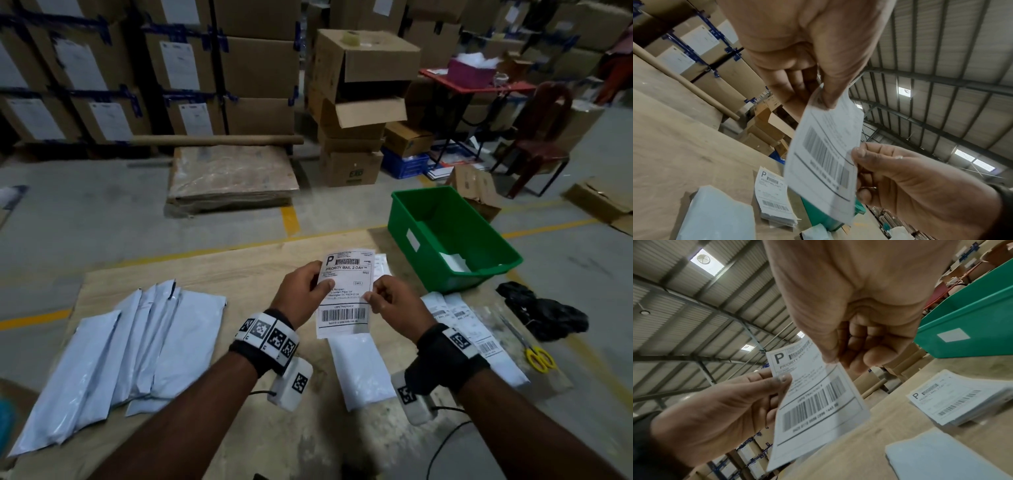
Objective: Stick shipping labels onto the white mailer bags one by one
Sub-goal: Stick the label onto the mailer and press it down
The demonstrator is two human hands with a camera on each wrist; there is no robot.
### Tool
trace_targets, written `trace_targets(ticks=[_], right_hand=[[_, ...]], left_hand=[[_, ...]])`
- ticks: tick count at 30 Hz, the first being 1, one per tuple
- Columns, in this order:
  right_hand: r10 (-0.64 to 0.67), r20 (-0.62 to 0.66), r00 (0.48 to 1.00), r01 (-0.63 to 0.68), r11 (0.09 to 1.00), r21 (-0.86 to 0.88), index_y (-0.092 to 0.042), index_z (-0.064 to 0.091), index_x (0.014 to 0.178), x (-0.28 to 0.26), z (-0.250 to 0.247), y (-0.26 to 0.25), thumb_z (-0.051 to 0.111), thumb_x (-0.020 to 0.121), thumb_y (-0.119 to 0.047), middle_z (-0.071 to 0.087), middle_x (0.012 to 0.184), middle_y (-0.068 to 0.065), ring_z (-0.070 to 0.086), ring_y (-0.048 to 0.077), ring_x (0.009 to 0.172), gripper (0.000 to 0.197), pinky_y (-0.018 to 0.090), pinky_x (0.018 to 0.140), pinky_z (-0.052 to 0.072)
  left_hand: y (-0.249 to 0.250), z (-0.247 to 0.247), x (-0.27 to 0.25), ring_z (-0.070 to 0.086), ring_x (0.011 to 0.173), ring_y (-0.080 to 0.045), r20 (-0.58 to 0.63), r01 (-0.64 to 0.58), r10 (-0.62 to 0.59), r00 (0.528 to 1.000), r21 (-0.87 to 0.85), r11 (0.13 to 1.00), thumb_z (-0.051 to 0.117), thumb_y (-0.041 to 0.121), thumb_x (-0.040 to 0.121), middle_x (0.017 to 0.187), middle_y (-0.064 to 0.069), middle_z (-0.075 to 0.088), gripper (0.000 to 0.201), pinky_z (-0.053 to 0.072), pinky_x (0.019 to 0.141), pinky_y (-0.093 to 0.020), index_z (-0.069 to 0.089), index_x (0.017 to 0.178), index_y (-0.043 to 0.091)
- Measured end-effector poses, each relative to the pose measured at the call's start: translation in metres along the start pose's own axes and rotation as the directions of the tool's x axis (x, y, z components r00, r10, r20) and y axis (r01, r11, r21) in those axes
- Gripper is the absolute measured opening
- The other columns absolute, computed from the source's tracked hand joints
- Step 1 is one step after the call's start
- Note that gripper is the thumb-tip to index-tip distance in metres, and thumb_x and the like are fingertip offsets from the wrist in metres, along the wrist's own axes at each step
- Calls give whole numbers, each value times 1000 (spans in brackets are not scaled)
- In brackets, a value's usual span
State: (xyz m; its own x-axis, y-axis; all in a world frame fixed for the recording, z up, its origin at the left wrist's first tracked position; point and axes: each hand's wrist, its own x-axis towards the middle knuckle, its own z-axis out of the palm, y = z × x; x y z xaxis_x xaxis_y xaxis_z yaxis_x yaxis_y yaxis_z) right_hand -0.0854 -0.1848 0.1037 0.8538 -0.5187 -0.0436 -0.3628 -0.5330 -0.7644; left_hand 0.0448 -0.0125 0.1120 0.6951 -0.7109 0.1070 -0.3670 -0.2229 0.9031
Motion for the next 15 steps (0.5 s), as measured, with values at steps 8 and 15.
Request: trace_targets(ticks=[8,15], right_hand=[[3,22,1000,-6,987,163,-15,47,73,7,-17,24,61,90,-9,50,62,0,46,16,60,23,32,61,40],[-4,97,995,-17,978,208,-19,50,73,13,-15,61,60,89,-6,54,61,-4,47,10,55,23,32,60,41]], left_hand=[[-1,25,9,69,95,-19,35,131,-128,991,-109,985,62,7,88,120,-4,66,53,57,81,-35,48,136,24],[-21,57,5,69,84,-22,21,333,-334,942,46,942,64,33,89,95,-5,71,24,58,78,-43,63,100,11]])
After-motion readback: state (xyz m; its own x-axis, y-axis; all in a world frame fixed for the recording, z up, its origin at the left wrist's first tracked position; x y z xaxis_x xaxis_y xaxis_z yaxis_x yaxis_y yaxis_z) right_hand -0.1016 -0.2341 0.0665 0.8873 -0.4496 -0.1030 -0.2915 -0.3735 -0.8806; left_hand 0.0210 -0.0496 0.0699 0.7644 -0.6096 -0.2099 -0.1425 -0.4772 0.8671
